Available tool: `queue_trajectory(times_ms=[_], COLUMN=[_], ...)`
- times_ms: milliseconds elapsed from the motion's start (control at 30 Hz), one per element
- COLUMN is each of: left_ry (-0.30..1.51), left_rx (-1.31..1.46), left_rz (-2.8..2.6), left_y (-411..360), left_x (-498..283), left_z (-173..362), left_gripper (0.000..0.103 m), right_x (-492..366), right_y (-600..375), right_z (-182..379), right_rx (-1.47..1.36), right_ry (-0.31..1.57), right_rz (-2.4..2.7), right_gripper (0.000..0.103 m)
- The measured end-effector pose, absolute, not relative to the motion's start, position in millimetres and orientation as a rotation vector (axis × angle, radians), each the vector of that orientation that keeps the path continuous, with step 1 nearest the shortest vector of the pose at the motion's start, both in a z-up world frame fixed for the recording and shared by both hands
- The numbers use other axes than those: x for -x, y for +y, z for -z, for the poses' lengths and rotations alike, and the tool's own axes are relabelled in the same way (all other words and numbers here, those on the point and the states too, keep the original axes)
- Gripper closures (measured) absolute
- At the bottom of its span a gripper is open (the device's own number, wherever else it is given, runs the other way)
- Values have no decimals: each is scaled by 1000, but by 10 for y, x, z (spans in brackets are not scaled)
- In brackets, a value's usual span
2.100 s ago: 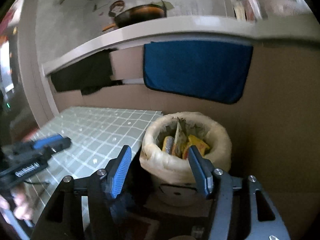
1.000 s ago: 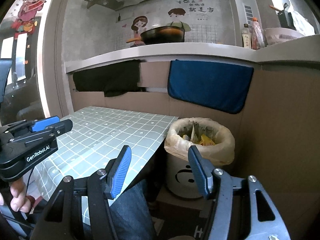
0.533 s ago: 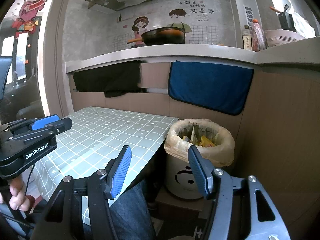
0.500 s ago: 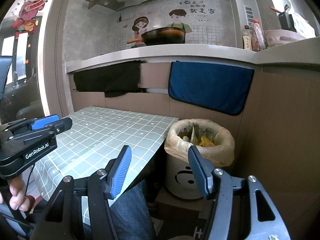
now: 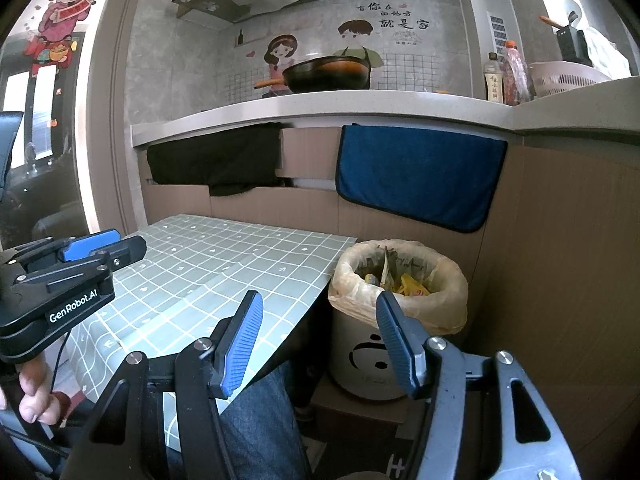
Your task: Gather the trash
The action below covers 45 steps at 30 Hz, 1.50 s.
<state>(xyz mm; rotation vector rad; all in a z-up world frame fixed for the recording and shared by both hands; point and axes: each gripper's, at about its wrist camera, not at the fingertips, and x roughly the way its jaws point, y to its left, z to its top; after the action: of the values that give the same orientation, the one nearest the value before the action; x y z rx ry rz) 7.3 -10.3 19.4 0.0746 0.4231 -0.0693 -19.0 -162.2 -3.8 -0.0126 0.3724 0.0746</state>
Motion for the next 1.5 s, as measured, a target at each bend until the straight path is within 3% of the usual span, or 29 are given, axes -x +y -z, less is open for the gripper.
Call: queue_trajectory(times_ms=[1500], left_ry=[443], left_rx=[-83], left_rz=[120], left_y=[-36], left_x=[-71], left_z=[-125], left_gripper=[71], right_x=[157], right_y=[-1757], right_z=[23], right_rx=[-1], right_ry=[366], right_rz=[-47], right_gripper=[46])
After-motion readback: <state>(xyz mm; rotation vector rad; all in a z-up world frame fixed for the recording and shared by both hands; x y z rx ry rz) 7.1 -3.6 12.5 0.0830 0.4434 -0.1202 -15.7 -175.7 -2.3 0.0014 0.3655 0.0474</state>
